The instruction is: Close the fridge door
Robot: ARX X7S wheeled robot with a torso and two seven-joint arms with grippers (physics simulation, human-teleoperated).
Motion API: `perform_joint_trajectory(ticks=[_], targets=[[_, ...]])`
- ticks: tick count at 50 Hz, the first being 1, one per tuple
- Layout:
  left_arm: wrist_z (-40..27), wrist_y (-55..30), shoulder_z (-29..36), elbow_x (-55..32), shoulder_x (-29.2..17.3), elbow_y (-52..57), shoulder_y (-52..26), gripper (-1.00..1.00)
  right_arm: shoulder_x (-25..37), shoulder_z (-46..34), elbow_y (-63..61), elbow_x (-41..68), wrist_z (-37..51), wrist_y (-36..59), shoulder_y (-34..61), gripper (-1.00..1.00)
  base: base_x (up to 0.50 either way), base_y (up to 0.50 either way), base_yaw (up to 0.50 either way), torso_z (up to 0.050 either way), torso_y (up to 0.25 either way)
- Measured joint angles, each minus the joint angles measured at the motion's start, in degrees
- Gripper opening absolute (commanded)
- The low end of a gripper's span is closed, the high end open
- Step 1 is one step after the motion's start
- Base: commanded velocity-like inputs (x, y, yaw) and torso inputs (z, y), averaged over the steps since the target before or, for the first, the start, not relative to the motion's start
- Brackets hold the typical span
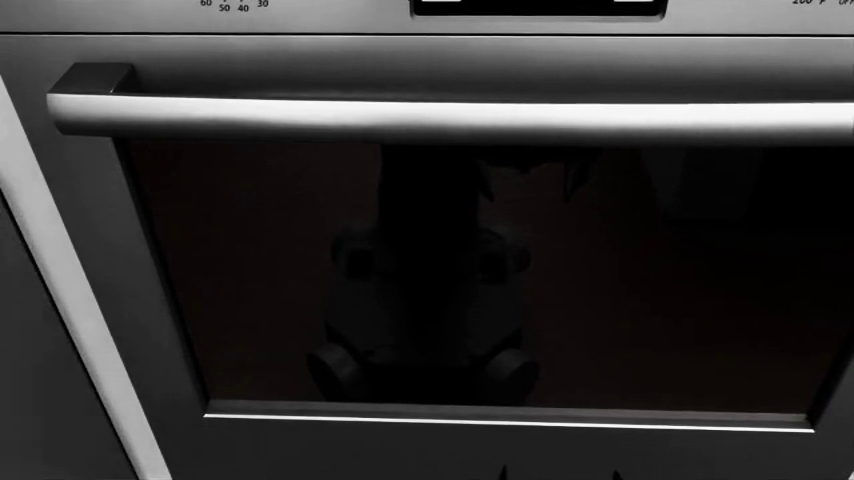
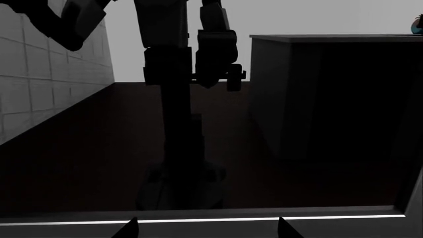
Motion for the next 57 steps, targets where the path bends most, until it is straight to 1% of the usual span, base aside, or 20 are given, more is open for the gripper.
perform_joint_trajectory(ticks=[7, 13, 19, 24, 31, 32, 33, 36, 38, 41, 45, 48, 49, 54, 55, 57], targets=[[0.8, -0.9, 2.9, 3.2, -1.5, -4.9, -6.8, 1.0, 0.0, -0.1, 0.4, 0.1, 0.1, -0.2, 0.2, 1.0, 0.0, 0.0, 0.0, 0.001, 0.001], [2.4, -0.8, 6.6, 6.2, -2.8, -10.9, -16.3, 1.0, 0.0, -0.3, 0.9, 0.1, 0.1, -0.5, 0.4, 1.0, 0.0, 0.0, 0.0, 0.0, 0.0], [2.9, -0.8, 11.5, 7.9, -2.6, -20.1, -24.0, 1.0, -0.1, -0.5, 1.7, 0.2, 0.1, -0.8, 0.8, 1.0, 0.0, 0.0, 0.0, 0.003, 0.0], [5.6, 0.2, 15.2, 11.3, -2.2, -27.7, -32.5, 1.0, -0.4, -0.6, 2.4, 0.2, 0.1, -1.1, 1.1, 1.0, 0.0, 0.0, 0.0, 0.0, 0.0], [10.1, 2.0, 21.9, 17.3, 0.1, -41.5, -45.8, 1.0, -0.8, -0.9, 3.7, 0.4, 0.0, -1.6, 1.6, 1.0, 0.0, 0.0, 0.0, 0.0, 0.0], [10.2, 2.4, 23.6, 16.3, 0.9, -43.3, -47.3, 1.0, -0.8, -0.9, 3.8, 0.4, 0.0, -1.7, 1.7, 1.0, 0.0, 0.0, 0.0, 0.011, 0.0], [9.9, -0.5, 25.0, 16.9, 1.7, -43.5, -49.0, 1.0, -0.9, -0.9, 4.0, 0.5, 0.0, -1.7, 1.8, 1.0, 0.0, 0.0, 0.0, 0.011, 0.0], [9.1, -13.3, 28.0, 21.2, 4.0, -43.9, -55.5, 1.0, -1.1, -1.1, 4.6, 0.6, 0.0, -1.9, 2.0, 1.0, 0.0, 0.0, 0.0, 0.004, 0.0], [8.9, -19.3, 29.7, 23.5, 5.5, -45.7, -59.5, 1.0, -1.2, -1.1, 4.9, 0.7, 0.0, -2.1, 2.1, 1.0, 0.0, 0.0, 0.0, 0.005, 0.0], [8.7, -24.7, 31.5, 25.9, 7.8, -50.2, -64.8, 1.0, -1.3, -1.2, 5.3, 0.8, 0.1, -2.3, 2.2, 1.0, 0.0, 0.0, 0.0, 0.0, 0.0], [8.8, -27.5, 33.2, 27.9, 10.6, -57.6, -70.6, 1.0, -1.5, -1.2, 5.5, 1.0, 0.2, -2.5, 2.3, 1.0, 0.0, 0.0, 0.0, 0.003, 0.0], [9.4, -27.2, 33.7, 29.3, 11.8, -61.1, -72.5, 1.0, -1.6, -1.3, 5.6, 1.2, 0.3, -2.7, 2.3, 1.0, 0.0, 0.0, 0.0, 0.0, 0.0], [9.5, -27.0, 33.5, 29.3, 11.6, -60.5, -72.0, 1.0, -1.6, -1.4, 5.6, 1.2, 0.3, -2.7, 2.3, 1.0, 0.0, 0.0, 0.0, 0.0, 0.0], [9.7, -25.0, 32.5, 29.7, 9.9, -54.5, -67.3, 1.0, -1.8, -1.5, 5.5, 1.4, 0.6, -2.7, 2.3, 1.0, 0.0, 0.0, 0.0, 0.002, 0.0], [9.3, -24.2, 31.5, 28.9, 9.1, -52.6, -65.8, 1.0, -1.8, -1.5, 5.3, 1.4, 0.6, -2.7, 2.2, 1.0, 0.0, 0.0, 0.0, 0.0, 0.0], [11.0, -25.0, 27.8, 32.1, 9.3, -46.3, -61.2, 1.0, -1.7, -1.6, 4.7, 1.4, 0.8, -2.5, 2.0, 1.0, 0.0, 0.0, 0.0, 0.0, 0.0]])
